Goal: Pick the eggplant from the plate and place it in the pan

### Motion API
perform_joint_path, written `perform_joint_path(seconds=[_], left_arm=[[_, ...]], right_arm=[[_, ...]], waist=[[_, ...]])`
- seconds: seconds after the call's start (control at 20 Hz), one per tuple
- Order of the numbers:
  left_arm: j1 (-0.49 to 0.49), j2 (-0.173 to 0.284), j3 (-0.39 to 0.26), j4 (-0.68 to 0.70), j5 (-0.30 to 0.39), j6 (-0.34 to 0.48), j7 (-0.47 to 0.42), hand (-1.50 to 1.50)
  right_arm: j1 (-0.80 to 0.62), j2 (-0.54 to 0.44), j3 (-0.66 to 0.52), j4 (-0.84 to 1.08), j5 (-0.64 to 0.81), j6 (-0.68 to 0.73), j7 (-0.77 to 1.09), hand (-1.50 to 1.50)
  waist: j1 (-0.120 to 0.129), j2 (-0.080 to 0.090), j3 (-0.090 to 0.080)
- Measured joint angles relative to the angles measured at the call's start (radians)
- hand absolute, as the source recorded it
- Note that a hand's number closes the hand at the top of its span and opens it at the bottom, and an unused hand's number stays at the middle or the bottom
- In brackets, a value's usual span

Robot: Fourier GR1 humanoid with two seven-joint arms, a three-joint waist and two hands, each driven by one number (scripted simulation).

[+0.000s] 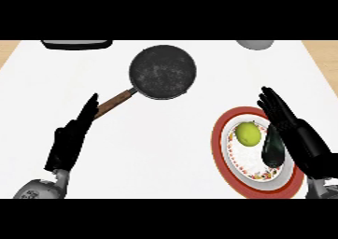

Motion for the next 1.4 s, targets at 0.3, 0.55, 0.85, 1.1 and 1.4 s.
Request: perform_joint_path(seconds=[0.3, 0.55, 0.85, 1.1, 1.4], left_arm=[[0.011, 0.083, 0.118, 0.065, -0.014, 0.037, 0.025, 0.00], [0.047, 0.112, 0.171, 0.105, -0.007, 0.061, 0.048, 0.00], [0.022, 0.139, 0.238, 0.202, 0.020, 0.016, 0.037, 0.00], [0.020, 0.126, 0.266, 0.227, 0.011, -0.016, 0.027, 0.00], [-0.003, 0.130, 0.278, 0.254, 0.005, -0.029, 0.021, 0.00]], right_arm=[[-0.015, 0.062, -0.207, 0.028, -0.246, 0.025, -0.077, -1.50], [0.057, 0.043, -0.360, 0.141, -0.184, -0.162, -0.070, 1.50], [0.116, 0.179, -0.530, 0.224, -0.323, -0.198, -0.193, -1.50], [0.190, 0.117, -0.556, 0.179, -0.304, -0.125, -0.175, -1.50], [0.204, -0.133, -0.551, 0.163, -0.243, -0.048, 0.029, -1.50]], waist=[[0.019, 0.041, 0.015], [-0.012, 0.058, 0.015], [0.001, 0.052, 0.016], [0.013, 0.049, 0.015], [0.020, 0.050, 0.013]])
